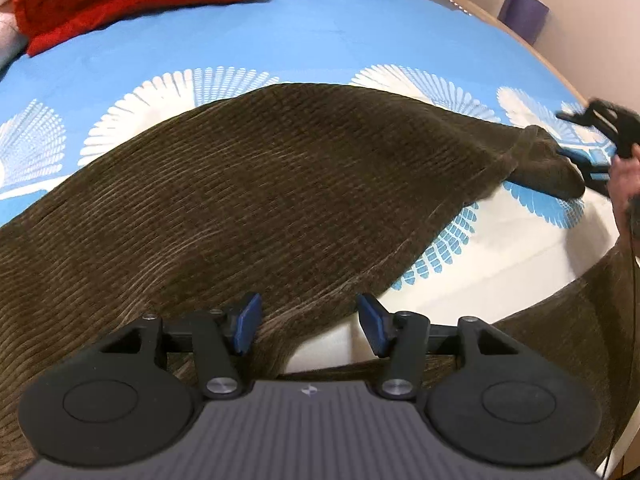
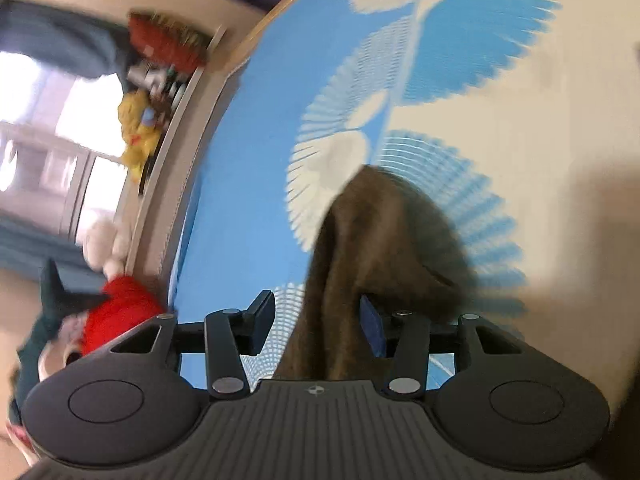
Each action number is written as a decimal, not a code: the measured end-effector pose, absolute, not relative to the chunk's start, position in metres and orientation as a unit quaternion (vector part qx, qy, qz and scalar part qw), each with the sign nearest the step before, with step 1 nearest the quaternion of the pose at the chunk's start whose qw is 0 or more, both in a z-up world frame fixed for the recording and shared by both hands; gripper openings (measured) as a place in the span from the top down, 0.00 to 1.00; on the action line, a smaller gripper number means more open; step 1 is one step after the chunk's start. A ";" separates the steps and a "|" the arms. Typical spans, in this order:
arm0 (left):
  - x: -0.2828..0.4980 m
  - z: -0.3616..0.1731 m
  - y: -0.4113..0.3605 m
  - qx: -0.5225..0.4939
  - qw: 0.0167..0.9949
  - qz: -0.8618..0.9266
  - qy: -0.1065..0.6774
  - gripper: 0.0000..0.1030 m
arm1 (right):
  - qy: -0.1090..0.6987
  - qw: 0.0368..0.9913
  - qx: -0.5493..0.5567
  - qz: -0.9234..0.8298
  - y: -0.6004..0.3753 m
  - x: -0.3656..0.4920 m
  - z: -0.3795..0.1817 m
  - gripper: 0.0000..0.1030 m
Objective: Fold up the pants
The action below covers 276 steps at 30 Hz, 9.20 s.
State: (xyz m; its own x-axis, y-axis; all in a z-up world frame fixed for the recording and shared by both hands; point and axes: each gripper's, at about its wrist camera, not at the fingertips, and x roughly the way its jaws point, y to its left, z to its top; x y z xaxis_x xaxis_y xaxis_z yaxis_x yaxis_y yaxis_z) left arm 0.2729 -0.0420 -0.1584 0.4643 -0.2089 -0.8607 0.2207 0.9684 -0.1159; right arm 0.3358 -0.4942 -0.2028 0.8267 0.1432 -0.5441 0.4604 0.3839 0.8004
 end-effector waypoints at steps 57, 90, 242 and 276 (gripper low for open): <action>0.257 -0.142 -0.014 0.088 0.840 -0.204 0.495 0.93 | 0.236 0.886 0.383 -0.116 -0.475 0.467 -0.103 0.95; 0.255 -0.129 0.274 -0.123 0.855 0.132 0.486 0.33 | 0.307 0.887 0.299 -0.173 -0.409 0.305 -0.117 0.46; 0.136 -0.030 0.111 -0.092 0.922 0.017 0.376 0.94 | 0.237 0.963 0.038 0.123 -0.307 -0.019 -0.060 0.89; 0.310 -0.137 0.143 0.142 0.876 -0.027 0.460 0.90 | 0.302 0.946 0.037 0.112 -0.306 0.037 -0.087 0.79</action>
State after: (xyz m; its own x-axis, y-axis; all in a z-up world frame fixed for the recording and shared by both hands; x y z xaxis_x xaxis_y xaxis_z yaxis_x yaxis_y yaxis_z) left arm 0.3096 0.1432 -0.1368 0.5749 0.0841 -0.8139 0.1772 0.9583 0.2242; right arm 0.0374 -0.3062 -0.0868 0.7922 0.2345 -0.5633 -0.1901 0.9721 0.1374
